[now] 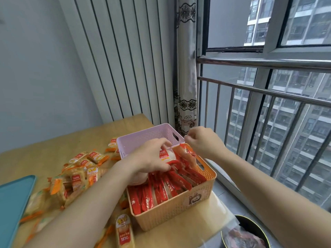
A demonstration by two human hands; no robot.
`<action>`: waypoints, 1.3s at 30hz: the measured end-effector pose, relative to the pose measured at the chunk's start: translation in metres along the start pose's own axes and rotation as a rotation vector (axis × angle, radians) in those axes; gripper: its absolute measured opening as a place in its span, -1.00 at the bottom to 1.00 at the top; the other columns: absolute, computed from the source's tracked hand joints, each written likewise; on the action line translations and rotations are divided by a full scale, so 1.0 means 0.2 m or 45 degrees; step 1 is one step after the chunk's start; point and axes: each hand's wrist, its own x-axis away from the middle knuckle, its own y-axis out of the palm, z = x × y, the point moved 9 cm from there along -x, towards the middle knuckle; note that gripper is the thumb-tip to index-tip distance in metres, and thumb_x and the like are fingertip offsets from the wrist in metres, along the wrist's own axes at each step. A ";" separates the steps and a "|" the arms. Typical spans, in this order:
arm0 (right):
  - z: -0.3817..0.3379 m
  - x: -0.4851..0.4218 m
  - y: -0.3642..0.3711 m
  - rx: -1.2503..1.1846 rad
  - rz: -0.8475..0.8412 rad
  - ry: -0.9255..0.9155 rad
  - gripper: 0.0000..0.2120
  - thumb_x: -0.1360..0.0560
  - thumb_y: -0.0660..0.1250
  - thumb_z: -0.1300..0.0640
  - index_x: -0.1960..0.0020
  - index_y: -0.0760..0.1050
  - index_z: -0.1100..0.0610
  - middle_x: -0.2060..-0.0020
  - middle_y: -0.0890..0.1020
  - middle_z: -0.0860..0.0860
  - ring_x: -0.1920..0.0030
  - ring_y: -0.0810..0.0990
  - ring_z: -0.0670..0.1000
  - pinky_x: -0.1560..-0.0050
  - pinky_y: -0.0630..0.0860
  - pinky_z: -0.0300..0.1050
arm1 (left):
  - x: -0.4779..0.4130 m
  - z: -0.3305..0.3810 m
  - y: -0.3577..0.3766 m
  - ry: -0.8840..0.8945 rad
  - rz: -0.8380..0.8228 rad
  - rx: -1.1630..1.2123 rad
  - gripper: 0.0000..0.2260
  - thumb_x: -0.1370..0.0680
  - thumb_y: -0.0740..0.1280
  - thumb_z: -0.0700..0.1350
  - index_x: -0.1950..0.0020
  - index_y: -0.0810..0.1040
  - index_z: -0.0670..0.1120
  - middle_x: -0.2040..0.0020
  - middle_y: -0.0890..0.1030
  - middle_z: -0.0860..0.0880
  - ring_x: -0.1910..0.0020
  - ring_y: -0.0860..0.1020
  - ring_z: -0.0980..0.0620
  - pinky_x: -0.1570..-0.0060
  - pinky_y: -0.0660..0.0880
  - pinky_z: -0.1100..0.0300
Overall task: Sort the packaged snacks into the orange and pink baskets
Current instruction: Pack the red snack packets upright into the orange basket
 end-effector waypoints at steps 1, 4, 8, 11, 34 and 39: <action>0.00 0.01 -0.01 -0.137 -0.031 0.047 -0.75 -0.61 0.24 -0.04 0.15 0.56 0.04 0.25 0.66 -0.02 0.23 0.64 0.01 0.18 0.61 -0.03 | 0.01 0.02 -0.04 0.013 0.079 0.065 -0.35 -0.30 0.57 0.06 -0.35 0.44 0.13 -0.22 0.53 0.13 -0.20 0.51 0.10 -0.21 0.52 0.07; -0.01 0.06 0.01 -0.612 -0.301 0.244 -0.67 -0.59 0.31 -0.18 -0.10 0.57 0.09 0.10 0.72 0.11 0.17 0.69 0.04 0.08 0.65 0.02 | 0.07 0.14 -0.14 0.130 0.289 0.224 -0.31 -0.28 0.59 0.09 -0.36 0.41 0.19 -0.18 0.52 0.22 -0.19 0.51 0.19 -0.19 0.54 0.06; -0.04 0.10 -0.06 -0.843 -0.464 0.254 -0.81 -0.58 0.42 0.09 -0.18 0.60 0.05 0.07 0.74 0.11 0.14 0.73 0.02 0.06 0.67 -0.04 | 0.13 0.35 -0.18 0.279 0.397 0.224 -0.15 -0.26 0.57 0.22 -0.48 0.30 0.19 -0.31 0.47 0.19 -0.30 0.45 0.16 -0.28 0.50 0.03; 0.01 0.11 -0.14 -0.928 -0.480 0.255 -0.78 -0.57 0.37 0.30 -0.19 0.61 0.13 -0.03 0.72 0.12 0.03 0.75 0.04 0.02 0.68 -0.06 | 0.12 0.35 -0.15 0.129 0.385 0.349 0.06 -0.25 0.61 0.26 -0.59 0.08 0.16 -0.50 0.25 0.13 -0.43 0.31 0.10 -0.39 0.38 0.02; 0.08 0.22 -0.16 -0.011 -0.257 0.117 -0.82 -0.54 0.38 0.12 -0.01 0.70 0.20 0.10 0.71 0.10 0.15 0.71 0.05 0.27 0.69 -0.10 | 0.08 0.39 0.31 0.233 -0.153 -0.017 -0.67 -0.60 0.32 -0.05 -0.31 0.56 0.27 -0.30 0.59 0.18 -0.27 0.53 0.08 -0.27 0.52 -0.01; 0.07 0.22 -0.11 0.138 -0.278 0.100 -0.82 -0.52 0.43 0.05 0.02 0.71 0.15 0.18 0.70 0.07 0.20 0.70 0.05 0.22 0.71 -0.04 | 0.06 0.40 0.28 0.310 -0.067 -0.230 -0.78 -0.56 0.39 0.02 -0.17 0.64 0.27 -0.24 0.59 0.16 -0.26 0.48 0.05 -0.22 0.51 -0.05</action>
